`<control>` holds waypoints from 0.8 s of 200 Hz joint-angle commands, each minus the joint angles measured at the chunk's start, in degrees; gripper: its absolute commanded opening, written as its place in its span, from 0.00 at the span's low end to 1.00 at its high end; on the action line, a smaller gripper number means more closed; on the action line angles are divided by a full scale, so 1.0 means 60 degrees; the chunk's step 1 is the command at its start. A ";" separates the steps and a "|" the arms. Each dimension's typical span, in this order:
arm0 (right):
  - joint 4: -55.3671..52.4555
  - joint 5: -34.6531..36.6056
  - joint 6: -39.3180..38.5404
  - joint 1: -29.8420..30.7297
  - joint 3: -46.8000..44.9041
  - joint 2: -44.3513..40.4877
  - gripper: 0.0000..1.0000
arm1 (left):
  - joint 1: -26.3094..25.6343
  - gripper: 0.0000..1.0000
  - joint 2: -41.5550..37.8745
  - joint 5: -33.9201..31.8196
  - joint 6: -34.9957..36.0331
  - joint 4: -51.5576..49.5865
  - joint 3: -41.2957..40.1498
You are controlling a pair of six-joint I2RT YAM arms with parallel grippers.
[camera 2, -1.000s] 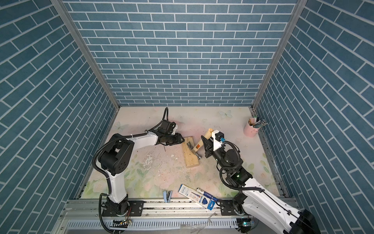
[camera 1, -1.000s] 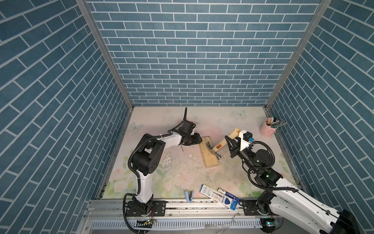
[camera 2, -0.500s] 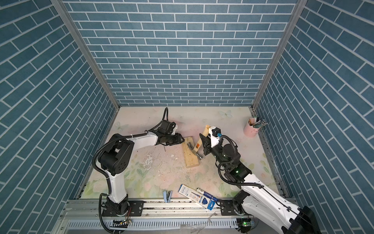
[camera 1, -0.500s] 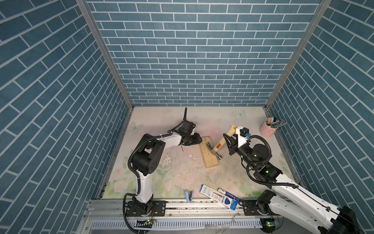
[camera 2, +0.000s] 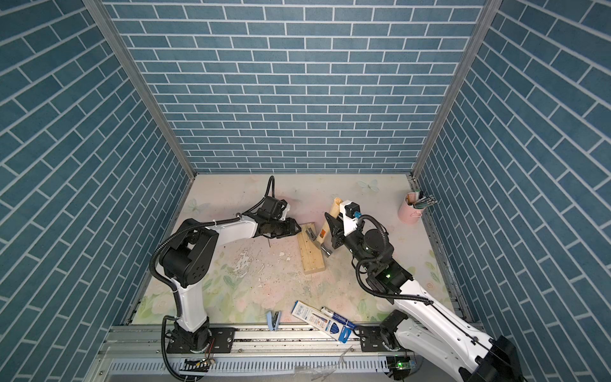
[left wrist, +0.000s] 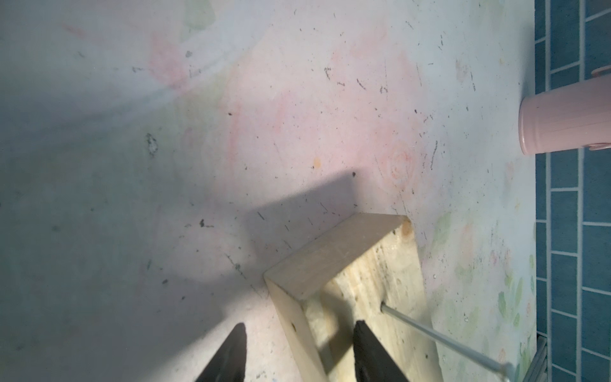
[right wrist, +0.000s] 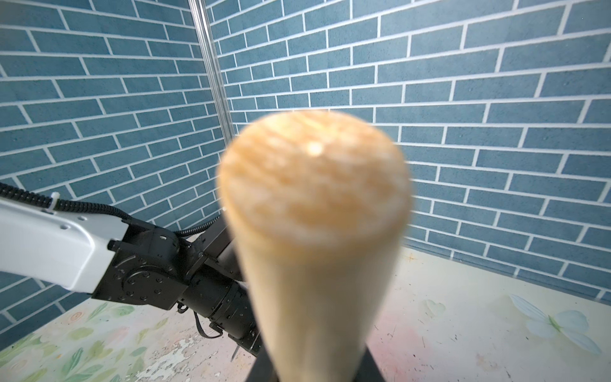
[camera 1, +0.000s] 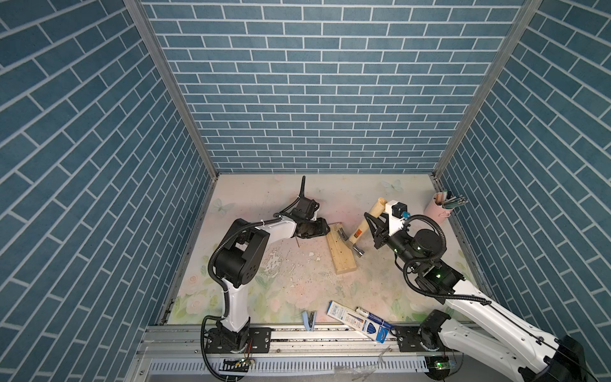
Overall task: Use a claw hammer to pull out a nail
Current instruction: Remove the nail from the mounting plate.
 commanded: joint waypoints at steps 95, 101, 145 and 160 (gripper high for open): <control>-0.1463 0.0482 -0.0202 0.0031 0.2960 0.0341 0.00 | -0.0010 0.52 -0.0828 -0.0879 0.1054 -0.2406 -0.0280; -0.1647 0.0496 -0.0144 0.0020 0.3119 0.0436 0.00 | -0.0016 0.52 -0.0929 -0.0897 0.1111 -0.2457 -0.0257; -0.3120 0.0681 0.0080 -0.0052 0.4509 0.1330 0.00 | -0.0010 0.52 -0.2078 -0.1442 0.1765 -0.3127 -0.0197; -0.3533 0.0547 0.0222 -0.0140 0.4997 0.1669 0.00 | -0.0010 0.52 -0.2547 -0.1640 0.2022 -0.3352 -0.0191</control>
